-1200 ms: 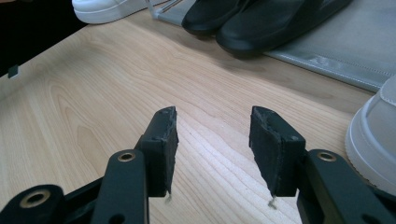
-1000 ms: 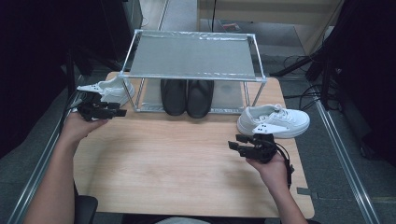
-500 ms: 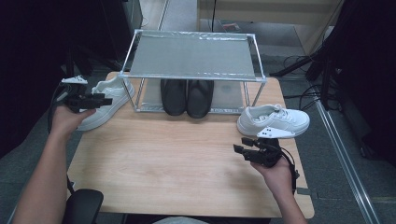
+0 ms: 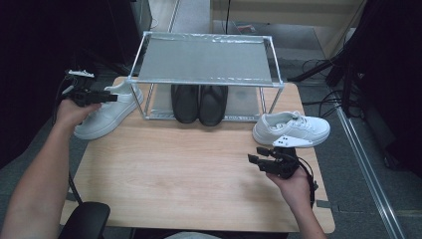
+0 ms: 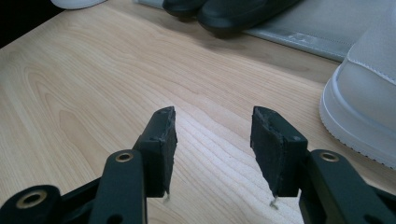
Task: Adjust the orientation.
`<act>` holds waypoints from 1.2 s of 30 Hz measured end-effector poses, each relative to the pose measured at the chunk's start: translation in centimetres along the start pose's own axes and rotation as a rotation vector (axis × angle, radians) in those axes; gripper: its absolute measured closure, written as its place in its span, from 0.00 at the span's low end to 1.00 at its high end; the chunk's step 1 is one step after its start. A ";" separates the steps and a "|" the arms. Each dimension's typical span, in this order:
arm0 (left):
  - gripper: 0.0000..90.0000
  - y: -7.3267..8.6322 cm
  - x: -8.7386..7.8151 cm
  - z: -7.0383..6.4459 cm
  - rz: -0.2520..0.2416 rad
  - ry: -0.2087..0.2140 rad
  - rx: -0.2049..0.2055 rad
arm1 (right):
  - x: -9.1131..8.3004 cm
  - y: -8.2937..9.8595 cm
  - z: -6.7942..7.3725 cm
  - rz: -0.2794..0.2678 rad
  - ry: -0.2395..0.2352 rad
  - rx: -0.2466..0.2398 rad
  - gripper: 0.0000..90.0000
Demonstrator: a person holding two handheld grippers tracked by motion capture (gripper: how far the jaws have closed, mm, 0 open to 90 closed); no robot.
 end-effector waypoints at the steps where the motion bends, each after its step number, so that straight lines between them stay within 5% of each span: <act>1: 0.58 0.2 0.4 0.2 0.020 0.009 -0.009 | 0.0 0.0 0.0 0.001 0.000 0.000 0.58; 5: 0.60 0.7 1.7 -0.1 0.064 0.053 0.017 | 0.0 0.0 0.0 0.002 0.003 -0.001 0.58; 7: 0.62 0.6 2.1 -0.2 0.067 0.066 -0.006 | 0.0 0.1 0.0 0.005 0.002 -0.001 0.58; 14: 0.87 0.5 1.4 -0.4 0.081 0.030 0.035 | -0.1 0.1 0.0 0.005 0.009 -0.001 0.58; 16: 0.90 0.5 1.1 -0.2 0.090 0.017 0.014 | -0.2 0.2 -0.1 0.003 0.012 -0.001 0.58; 22: 0.92 0.7 -1.5 0.9 0.055 0.067 -0.132 | -0.2 0.1 -0.1 -0.009 0.006 0.008 0.57; 29: 0.92 1.1 -3.9 -0.7 0.089 0.026 -0.094 | 0.3 -0.2 0.1 0.002 -0.003 -0.015 0.52; 36: 0.92 2.5 -6.7 -2.2 0.058 0.050 -0.095 | 1.2 -0.8 0.4 0.008 -0.038 -0.047 0.51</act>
Point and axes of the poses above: each handheld gripper's, and its own axes: x roughly forward along the jaws, y roughly out of its underside, z roughly to its left, the point moved 1 cm from there along x, roughly forward along the jaws, and after that the axes turned 3 degrees about -y, right-handed, at the moved point
